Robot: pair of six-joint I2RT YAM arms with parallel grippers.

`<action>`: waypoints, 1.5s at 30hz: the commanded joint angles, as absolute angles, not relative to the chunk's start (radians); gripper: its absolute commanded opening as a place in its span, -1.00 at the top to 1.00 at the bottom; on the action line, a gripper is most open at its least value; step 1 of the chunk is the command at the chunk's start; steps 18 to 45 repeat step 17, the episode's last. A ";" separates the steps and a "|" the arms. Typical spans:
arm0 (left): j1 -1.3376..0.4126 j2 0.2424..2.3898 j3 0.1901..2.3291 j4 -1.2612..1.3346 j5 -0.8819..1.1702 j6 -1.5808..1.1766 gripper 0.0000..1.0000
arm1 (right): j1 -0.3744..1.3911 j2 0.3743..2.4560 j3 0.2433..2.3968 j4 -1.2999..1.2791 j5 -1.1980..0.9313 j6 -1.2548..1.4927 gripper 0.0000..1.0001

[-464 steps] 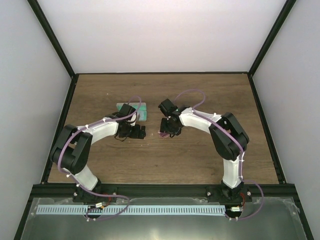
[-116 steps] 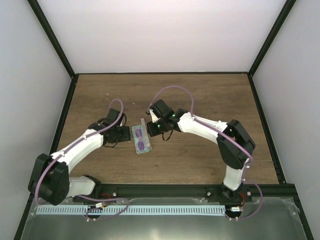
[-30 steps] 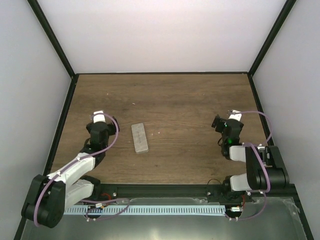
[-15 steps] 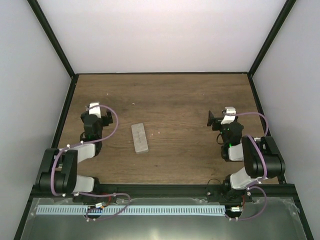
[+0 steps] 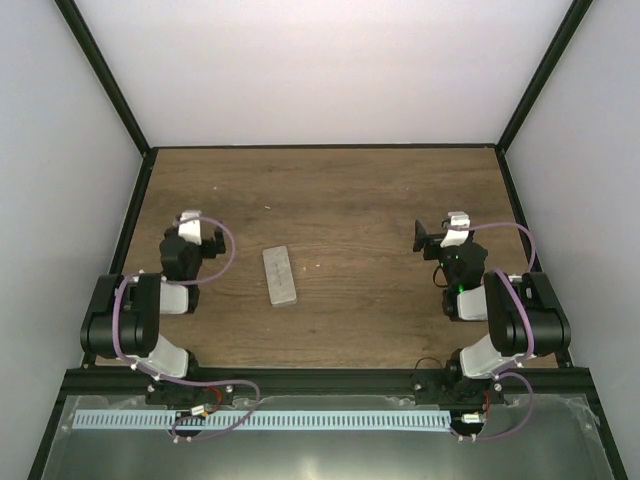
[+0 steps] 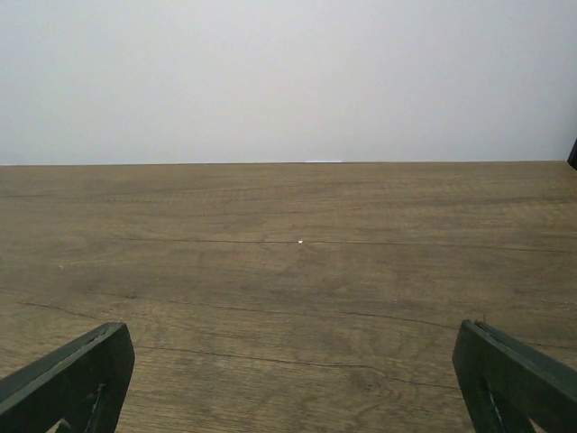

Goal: Organize the sunglasses
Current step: Reset both arms

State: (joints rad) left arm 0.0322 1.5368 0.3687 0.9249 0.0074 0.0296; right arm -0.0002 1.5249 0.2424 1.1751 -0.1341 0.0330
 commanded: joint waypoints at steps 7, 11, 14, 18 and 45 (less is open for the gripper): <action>0.042 1.546 0.295 1.119 0.059 0.022 -1.00 | 0.005 1.529 0.261 1.194 -0.142 0.007 -0.99; 0.041 1.545 0.296 1.116 0.055 0.024 -1.00 | 0.005 1.529 0.262 1.192 -0.143 0.008 -1.00; 0.042 1.544 0.295 1.117 0.055 0.023 -1.00 | 0.003 1.533 0.269 1.184 -0.140 0.011 -1.00; 0.041 1.544 0.295 1.118 0.056 0.024 -1.00 | 0.004 1.532 0.265 1.188 -0.139 0.011 -1.00; 0.041 1.544 0.295 1.118 0.056 0.024 -1.00 | 0.004 1.532 0.265 1.188 -0.139 0.011 -1.00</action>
